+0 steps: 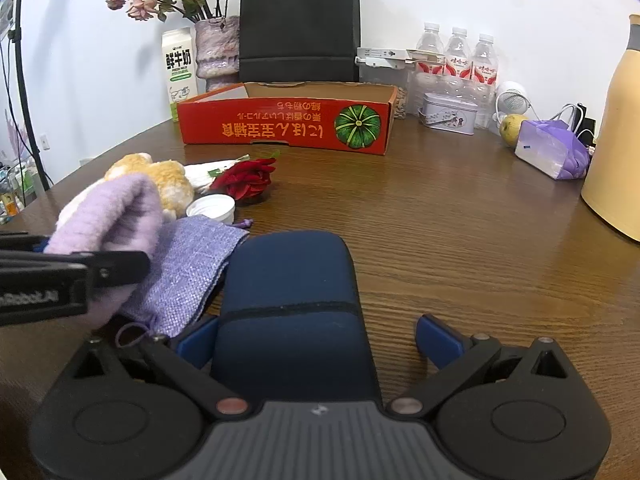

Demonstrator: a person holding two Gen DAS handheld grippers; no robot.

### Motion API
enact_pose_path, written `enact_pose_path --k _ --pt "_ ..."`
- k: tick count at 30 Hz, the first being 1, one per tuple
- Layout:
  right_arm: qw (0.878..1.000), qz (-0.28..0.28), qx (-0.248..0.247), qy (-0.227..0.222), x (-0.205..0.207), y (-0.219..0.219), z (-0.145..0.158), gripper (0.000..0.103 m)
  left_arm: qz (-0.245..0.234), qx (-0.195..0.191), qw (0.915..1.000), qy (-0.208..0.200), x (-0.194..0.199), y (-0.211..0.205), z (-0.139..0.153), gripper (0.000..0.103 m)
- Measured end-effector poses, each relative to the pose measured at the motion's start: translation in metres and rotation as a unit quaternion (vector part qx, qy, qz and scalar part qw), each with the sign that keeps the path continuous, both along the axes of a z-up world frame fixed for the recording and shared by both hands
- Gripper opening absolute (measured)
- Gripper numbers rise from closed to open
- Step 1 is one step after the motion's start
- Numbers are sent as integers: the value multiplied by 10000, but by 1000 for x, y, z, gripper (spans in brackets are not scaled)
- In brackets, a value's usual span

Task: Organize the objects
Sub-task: 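Close the left gripper on the lilac towel while the right gripper closes on the navy case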

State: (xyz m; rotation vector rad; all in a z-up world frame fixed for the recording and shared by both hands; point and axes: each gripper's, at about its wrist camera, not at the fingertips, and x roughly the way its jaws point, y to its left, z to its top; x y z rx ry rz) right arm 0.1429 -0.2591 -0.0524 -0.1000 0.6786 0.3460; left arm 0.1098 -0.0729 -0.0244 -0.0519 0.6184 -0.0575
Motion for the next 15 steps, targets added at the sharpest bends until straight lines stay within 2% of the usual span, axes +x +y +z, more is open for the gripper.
enact_pose_path --k 6,8,12,14,15 --pt "10000 70 -2 -13 -2 0 0 101 -60 -40 9999 -128 -12 10 6 48" --pt "10000 54 22 -73 -3 -1 0 92 -73 -65 9999 -135 -14 13 7 48" --pt "9999 13 61 -147 -9 -3 2 81 -126 -97 9997 -171 -17 18 8 48" --pt "9998 -24 78 -179 -12 -4 3 70 -157 -109 9997 -178 -19 20 8 49" --pt "9998 -69 73 -174 -14 -3 4 69 -172 -121 9996 -179 -20 21 8 49"
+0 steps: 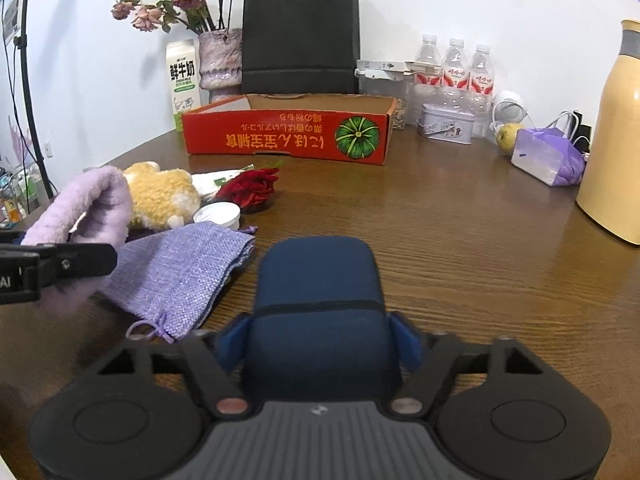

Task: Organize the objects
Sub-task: 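Close the left gripper on the lilac towel while the right gripper closes on the navy case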

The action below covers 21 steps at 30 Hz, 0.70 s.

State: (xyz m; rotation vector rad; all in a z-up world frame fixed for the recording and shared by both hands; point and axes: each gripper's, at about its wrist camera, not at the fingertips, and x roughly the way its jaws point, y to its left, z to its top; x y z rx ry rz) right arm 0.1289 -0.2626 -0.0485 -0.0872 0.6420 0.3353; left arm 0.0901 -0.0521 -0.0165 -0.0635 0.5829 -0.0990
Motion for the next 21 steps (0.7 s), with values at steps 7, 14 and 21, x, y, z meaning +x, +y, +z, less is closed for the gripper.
enact_pose_path --k 7,14,21 --pt "9997 -191 154 -71 -7 -1 4 62 -22 -55 10000 -70 -3 7 2 49" --pt "9995 -223 121 -175 -10 7 8 61 -16 -105 9998 -192 -6 13 8 49" --pt "9987 -285 148 -404 -11 11 22 61 -35 -104 9993 -355 -3 18 19 49"
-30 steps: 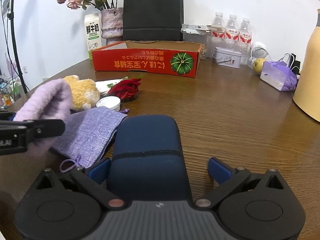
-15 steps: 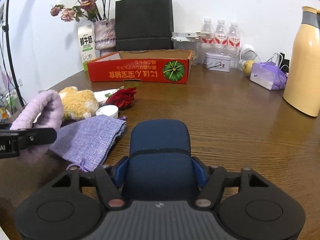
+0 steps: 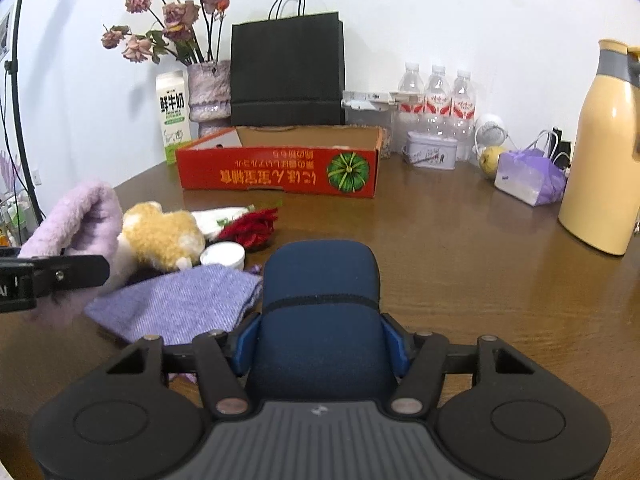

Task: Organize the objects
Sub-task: 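Close the left gripper on the lilac towel while the right gripper closes on the navy case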

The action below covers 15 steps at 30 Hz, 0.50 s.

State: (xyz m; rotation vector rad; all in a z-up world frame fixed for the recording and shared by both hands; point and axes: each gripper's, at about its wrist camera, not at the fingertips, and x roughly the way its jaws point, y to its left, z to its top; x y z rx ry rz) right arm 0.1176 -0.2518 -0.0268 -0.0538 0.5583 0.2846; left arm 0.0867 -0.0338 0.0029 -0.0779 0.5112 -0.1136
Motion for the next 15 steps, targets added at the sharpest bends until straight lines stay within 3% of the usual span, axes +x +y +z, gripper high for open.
enact_pose_path --k 15 --pt "9992 60 62 -393 15 20 30 61 106 80 9994 -327 24 13 30 49"
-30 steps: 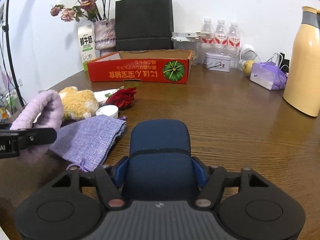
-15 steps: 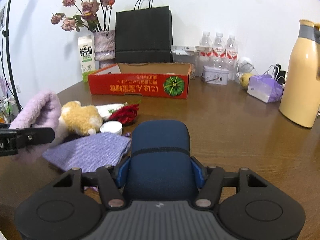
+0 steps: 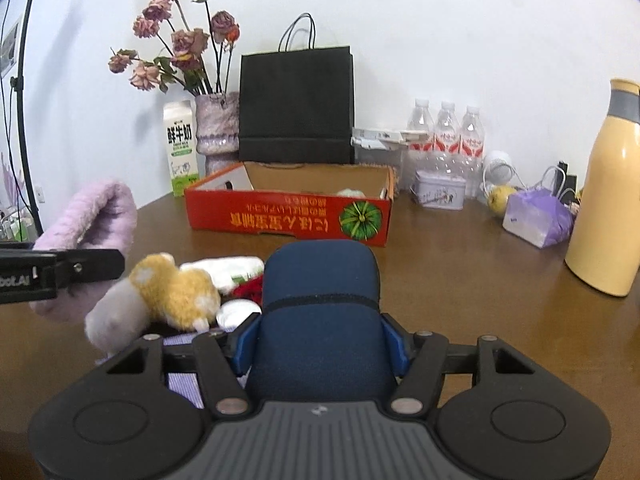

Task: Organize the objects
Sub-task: 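Close the left gripper on the lilac towel while the right gripper closes on the navy case, then carry the lilac towel with the left gripper while the right carries the navy case to the box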

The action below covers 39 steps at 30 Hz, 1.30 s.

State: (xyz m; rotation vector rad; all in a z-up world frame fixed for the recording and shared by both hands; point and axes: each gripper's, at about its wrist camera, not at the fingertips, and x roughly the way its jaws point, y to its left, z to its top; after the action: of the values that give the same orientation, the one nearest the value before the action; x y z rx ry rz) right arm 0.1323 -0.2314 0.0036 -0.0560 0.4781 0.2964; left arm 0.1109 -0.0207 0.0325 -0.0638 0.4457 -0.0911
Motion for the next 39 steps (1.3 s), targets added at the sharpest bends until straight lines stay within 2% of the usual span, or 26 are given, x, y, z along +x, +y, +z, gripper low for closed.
enact_pose_path --k 8,22,39 --pt "9998 78 66 -151 16 13 15 61 99 84 9998 -171 19 1 15 49" --pt "9993 98 160 -323 56 30 32 61 200 163 9994 -216 69 8 30 49" --pt "9988 187 251 -376 109 54 42 61 376 -69 9990 -246 129 22 40 49"
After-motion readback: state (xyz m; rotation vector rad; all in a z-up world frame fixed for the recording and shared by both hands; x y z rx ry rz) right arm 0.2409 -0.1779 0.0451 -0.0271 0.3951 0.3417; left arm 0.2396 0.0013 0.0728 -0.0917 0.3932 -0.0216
